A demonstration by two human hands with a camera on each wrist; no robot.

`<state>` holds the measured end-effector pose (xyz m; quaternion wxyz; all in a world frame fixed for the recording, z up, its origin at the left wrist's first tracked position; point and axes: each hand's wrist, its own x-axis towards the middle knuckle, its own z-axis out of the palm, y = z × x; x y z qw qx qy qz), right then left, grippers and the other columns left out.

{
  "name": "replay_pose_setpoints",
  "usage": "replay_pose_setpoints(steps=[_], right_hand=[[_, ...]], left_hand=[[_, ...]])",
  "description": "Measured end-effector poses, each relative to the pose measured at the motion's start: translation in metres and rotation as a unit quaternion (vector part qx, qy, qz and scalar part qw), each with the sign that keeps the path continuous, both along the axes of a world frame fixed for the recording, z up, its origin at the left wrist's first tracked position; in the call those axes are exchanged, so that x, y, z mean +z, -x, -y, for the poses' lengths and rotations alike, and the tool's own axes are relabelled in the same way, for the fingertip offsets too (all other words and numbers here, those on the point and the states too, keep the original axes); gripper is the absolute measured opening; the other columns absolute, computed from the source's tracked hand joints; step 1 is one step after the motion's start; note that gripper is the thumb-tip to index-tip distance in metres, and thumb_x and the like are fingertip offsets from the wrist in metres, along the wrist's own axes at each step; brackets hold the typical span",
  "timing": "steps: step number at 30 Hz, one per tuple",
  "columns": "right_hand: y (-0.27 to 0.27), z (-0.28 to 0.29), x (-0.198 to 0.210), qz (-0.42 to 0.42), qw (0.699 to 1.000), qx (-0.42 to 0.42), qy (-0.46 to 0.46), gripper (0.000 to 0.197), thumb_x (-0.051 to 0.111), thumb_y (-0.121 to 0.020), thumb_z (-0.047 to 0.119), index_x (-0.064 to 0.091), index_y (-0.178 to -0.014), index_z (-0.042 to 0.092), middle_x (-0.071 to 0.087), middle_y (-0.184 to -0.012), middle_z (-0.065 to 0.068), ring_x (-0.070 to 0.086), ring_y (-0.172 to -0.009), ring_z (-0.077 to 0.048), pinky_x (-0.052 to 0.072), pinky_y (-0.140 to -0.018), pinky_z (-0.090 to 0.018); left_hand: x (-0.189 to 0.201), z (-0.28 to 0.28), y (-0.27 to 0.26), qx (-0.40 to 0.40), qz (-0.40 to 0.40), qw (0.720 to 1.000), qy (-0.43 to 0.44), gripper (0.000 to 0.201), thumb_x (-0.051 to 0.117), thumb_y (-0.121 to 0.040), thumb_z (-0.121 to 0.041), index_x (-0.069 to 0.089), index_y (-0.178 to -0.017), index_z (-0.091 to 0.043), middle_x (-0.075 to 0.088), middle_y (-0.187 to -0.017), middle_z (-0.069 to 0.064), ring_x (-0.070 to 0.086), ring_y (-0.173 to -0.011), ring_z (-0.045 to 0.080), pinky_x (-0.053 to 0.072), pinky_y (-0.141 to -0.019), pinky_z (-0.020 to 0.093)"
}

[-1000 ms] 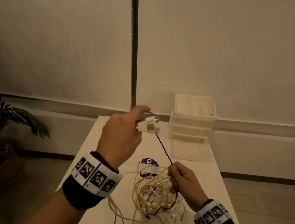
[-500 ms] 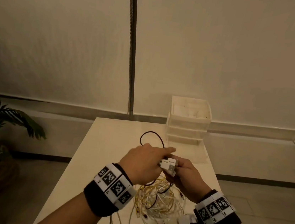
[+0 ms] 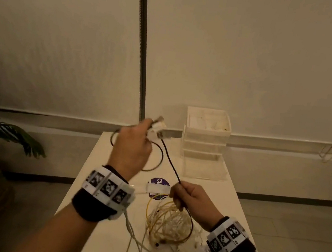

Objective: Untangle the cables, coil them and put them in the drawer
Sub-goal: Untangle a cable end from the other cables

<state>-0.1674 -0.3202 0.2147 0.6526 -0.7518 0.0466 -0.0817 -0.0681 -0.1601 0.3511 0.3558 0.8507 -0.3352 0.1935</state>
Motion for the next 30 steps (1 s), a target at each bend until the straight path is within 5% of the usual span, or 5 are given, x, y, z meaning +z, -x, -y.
replay_pose_setpoints(steps=[5,12,19,26,30], right_hand=[[0.01,0.008,-0.038,-0.023,0.998,-0.057,0.005,0.031,0.039,-0.103,0.012,0.055,-0.077,0.006,0.037,-0.05,0.002,0.031,-0.046,-0.01,0.024,-0.051,-0.03],[0.007,0.004,-0.016,-0.016,0.987,-0.095,-0.127,0.034,0.034,-0.104,0.02,0.054,-0.085,0.002,0.026,-0.053,0.001,0.024,-0.047,-0.013,0.037,-0.053,-0.032],[-0.011,0.013,-0.001,0.018,0.99,-0.102,-0.092,0.028,0.039,-0.103,0.018,0.061,-0.093,0.004,0.039,-0.06,0.003,0.03,-0.054,-0.011,0.028,-0.053,-0.025],[-0.017,0.033,-0.003,0.0,0.981,-0.064,0.185,0.042,0.041,-0.094,-0.01,0.068,-0.098,0.023,0.065,-0.082,0.006,0.061,-0.082,-0.003,0.046,-0.079,-0.011],[-0.014,0.029,0.006,0.042,0.99,-0.136,-0.023,0.041,0.037,-0.098,-0.009,0.069,-0.091,0.015,0.065,-0.078,-0.011,0.066,-0.076,-0.024,0.058,-0.08,-0.037]], left_hand=[[0.049,-0.028,-0.025,0.088,0.045,0.988,0.117,0.019,0.047,-0.093,0.001,0.064,-0.097,-0.006,0.058,-0.076,0.005,0.052,-0.067,0.026,0.032,-0.055,0.024],[0.015,-0.024,-0.007,-0.009,-0.03,0.999,-0.007,0.069,0.048,-0.087,0.003,0.041,-0.144,-0.035,0.069,-0.106,0.001,0.064,-0.084,0.023,0.054,-0.078,0.036],[-0.015,-0.027,-0.011,-0.017,-0.078,0.99,-0.113,0.032,0.045,-0.089,-0.008,0.061,-0.107,-0.03,0.07,-0.09,-0.002,0.062,-0.085,0.026,0.052,-0.071,0.043],[-0.003,-0.041,-0.017,0.022,-0.044,0.997,-0.054,0.029,0.043,-0.086,-0.001,0.061,-0.1,-0.018,0.069,-0.081,0.006,0.058,-0.075,0.032,0.047,-0.062,0.044],[-0.004,-0.043,-0.017,0.004,-0.051,0.997,-0.053,0.03,0.043,-0.085,0.001,0.061,-0.098,-0.018,0.067,-0.079,0.004,0.057,-0.075,0.03,0.046,-0.063,0.043]])
